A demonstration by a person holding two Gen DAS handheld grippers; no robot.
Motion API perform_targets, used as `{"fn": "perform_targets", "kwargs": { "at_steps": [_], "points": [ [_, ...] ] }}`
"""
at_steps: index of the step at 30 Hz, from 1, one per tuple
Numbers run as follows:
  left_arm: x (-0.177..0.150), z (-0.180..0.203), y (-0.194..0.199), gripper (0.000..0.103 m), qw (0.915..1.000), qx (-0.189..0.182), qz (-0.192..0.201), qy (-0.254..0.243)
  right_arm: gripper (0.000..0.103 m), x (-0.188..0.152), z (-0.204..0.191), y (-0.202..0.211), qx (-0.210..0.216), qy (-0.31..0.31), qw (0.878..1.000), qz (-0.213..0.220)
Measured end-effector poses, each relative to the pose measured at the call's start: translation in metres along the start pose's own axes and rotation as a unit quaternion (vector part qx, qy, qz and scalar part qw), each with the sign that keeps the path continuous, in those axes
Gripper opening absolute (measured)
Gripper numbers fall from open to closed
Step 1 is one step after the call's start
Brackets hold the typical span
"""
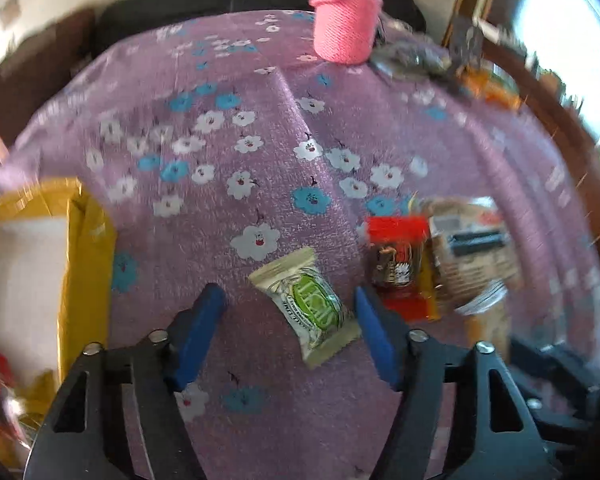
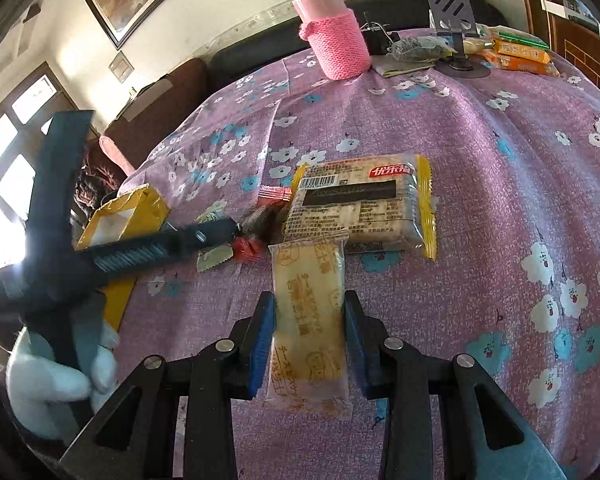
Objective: Organize snacks
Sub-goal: 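Grasp the green-and-white candy with the left tool while the right tool lifts the cake packet, then carry both snacks over the white tray and open both tools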
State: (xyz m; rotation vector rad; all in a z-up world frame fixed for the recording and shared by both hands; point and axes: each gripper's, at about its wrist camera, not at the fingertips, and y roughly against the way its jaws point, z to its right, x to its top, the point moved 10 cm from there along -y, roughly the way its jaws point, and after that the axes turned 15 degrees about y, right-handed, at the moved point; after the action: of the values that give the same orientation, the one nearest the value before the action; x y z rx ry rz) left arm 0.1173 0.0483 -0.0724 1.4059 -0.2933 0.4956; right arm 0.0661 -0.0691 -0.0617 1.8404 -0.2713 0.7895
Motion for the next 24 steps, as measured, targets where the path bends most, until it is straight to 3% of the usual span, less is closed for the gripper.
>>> {"fn": "perform_targets", "kwargs": {
  "at_steps": [1, 2, 3, 9, 16, 20, 24],
  "points": [
    [0.001, 0.003, 0.000, 0.044, 0.9999, 0.001, 0.005, -0.013, 0.035, 0.000, 0.000, 0.000, 0.000, 0.000, 1.000, 0.000],
    [0.000, 0.007, 0.001, 0.024, 0.9998, -0.014, 0.004, -0.015, 0.035, 0.000, 0.000, 0.000, -0.002, 0.001, 1.000, 0.000],
    [0.000, 0.008, 0.002, 0.019, 0.9997, -0.016, 0.003, -0.016, 0.035, 0.000, 0.000, 0.000, -0.005, 0.005, 1.000, 0.000],
    [-0.009, 0.011, 0.013, 0.018, 0.9990, -0.034, 0.012, -0.025, 0.034, 0.002, -0.005, 0.001, -0.009, 0.019, 1.000, 0.006],
    [-0.017, 0.000, 0.066, 0.018, 0.9947, -0.096, 0.036, 0.011, 0.034, 0.008, -0.005, 0.009, 0.006, 0.010, 0.999, 0.032],
    [-0.024, -0.030, 0.105, 0.018, 0.9894, -0.123, 0.060, 0.048, 0.034, 0.010, -0.007, 0.012, 0.008, 0.012, 0.999, 0.039],
    [-0.030, -0.079, 0.127, 0.018, 0.9869, -0.117, 0.075, 0.083, 0.034, 0.010, -0.010, 0.013, 0.004, 0.018, 0.999, 0.045]
  ]
}}
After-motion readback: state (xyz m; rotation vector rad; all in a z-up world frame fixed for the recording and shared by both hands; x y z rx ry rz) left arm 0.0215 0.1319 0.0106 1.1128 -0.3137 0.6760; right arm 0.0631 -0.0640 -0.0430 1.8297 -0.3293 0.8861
